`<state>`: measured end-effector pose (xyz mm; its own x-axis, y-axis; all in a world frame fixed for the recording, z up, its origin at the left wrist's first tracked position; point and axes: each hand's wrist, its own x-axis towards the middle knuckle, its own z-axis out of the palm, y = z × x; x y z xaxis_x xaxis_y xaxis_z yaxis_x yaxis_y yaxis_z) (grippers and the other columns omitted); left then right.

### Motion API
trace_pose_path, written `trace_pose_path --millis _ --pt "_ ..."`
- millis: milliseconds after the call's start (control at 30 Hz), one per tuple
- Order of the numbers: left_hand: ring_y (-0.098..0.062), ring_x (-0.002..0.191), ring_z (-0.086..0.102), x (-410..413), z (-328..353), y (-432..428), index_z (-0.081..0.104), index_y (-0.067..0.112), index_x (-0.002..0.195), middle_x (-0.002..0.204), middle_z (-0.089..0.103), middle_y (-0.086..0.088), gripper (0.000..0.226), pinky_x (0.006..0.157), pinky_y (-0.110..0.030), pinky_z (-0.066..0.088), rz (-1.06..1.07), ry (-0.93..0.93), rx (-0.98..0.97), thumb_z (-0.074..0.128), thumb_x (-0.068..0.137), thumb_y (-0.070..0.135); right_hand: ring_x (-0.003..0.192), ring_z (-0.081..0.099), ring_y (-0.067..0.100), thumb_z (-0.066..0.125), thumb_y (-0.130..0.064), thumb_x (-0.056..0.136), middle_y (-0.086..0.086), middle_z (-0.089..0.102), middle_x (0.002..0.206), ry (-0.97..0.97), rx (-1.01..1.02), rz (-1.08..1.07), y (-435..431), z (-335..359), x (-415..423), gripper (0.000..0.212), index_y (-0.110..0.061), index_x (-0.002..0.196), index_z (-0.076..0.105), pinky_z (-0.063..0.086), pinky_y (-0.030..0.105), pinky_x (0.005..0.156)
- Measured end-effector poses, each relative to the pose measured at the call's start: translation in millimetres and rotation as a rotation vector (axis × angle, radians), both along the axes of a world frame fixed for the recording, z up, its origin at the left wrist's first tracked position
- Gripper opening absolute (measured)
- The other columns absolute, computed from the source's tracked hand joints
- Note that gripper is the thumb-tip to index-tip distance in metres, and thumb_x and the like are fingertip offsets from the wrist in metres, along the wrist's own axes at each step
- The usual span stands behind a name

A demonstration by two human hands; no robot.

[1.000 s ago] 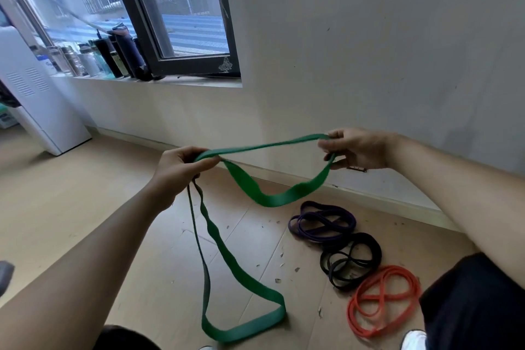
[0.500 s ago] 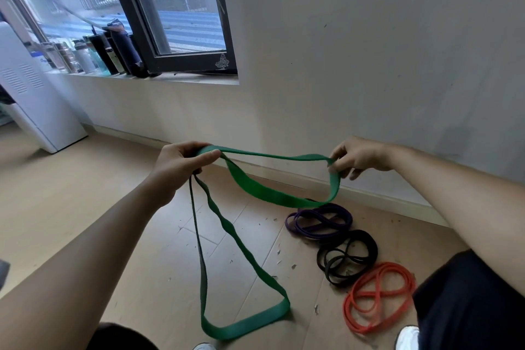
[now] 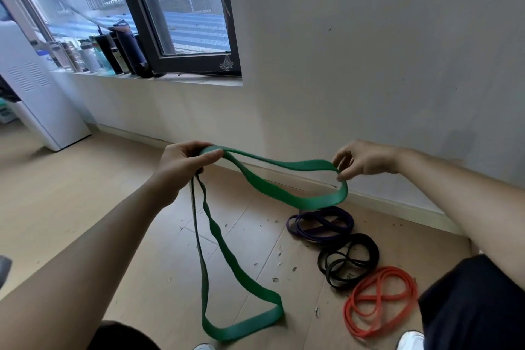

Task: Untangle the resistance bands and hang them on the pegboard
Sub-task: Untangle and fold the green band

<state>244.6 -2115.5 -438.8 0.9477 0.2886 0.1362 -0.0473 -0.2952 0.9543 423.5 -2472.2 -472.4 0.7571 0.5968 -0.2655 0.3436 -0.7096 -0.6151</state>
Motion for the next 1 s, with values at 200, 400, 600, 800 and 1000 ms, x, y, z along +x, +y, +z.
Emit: trace_pose_path --millis 200,400,600,800,1000 --pt "-0.004 0.076 0.068 3.1 6.9 -19.7 0.074 0.013 0.107 0.096 0.073 -0.004 0.043 0.07 -0.02 0.053 -0.071 -0.006 0.043 0.084 0.068 0.029 0.107 0.065 0.016 0.081 -0.024 0.086 0.003 0.067 0.119 -0.083 -0.003 0.047 23.1 6.2 -17.0 0.051 -0.014 0.133 0.061 0.053 0.023 0.086" --pt "-0.01 0.086 0.073 8.6 6.6 -41.0 0.074 0.015 0.105 0.098 0.076 -0.005 0.033 0.076 -0.017 0.055 -0.136 0.01 0.158 0.087 0.075 0.018 0.116 0.062 0.011 0.081 -0.035 0.082 -0.003 0.061 0.131 0.009 0.353 0.132 69.4 27.4 -65.2 0.067 -0.022 0.141 0.053 0.054 0.021 0.09" --pt "-0.014 0.086 0.072 3.4 14.3 -47.0 0.075 0.016 0.102 0.093 0.077 -0.005 0.04 0.076 -0.023 0.058 -0.204 -0.025 0.164 0.085 0.066 0.029 0.125 0.055 0.014 0.082 -0.031 0.084 0.001 0.058 0.138 -0.022 0.493 0.209 111.0 29.6 -101.0 0.073 -0.02 0.146 0.046 0.048 0.018 0.093" --pt "-0.015 0.088 0.074 -2.0 13.9 -44.5 0.074 0.015 0.107 0.094 0.077 -0.002 0.04 0.076 -0.022 0.058 -0.294 -0.033 0.207 0.083 0.07 0.024 0.087 0.069 0.016 0.08 -0.024 0.086 0.001 0.073 0.095 -0.109 0.468 0.203 105.6 46.1 -98.9 0.031 -0.01 0.113 0.071 0.057 0.028 0.079" --pt "-0.036 0.091 0.072 0.5 6.1 -58.7 0.068 0.008 0.108 0.095 0.071 -0.02 0.045 0.087 -0.047 0.062 -0.437 0.039 0.317 0.084 0.069 0.024 0.081 0.07 0.005 0.078 -0.016 0.087 0.002 0.075 0.096 -0.168 0.435 0.262 71.7 75.7 -92.0 0.028 -0.007 0.113 0.073 0.054 0.018 0.074"
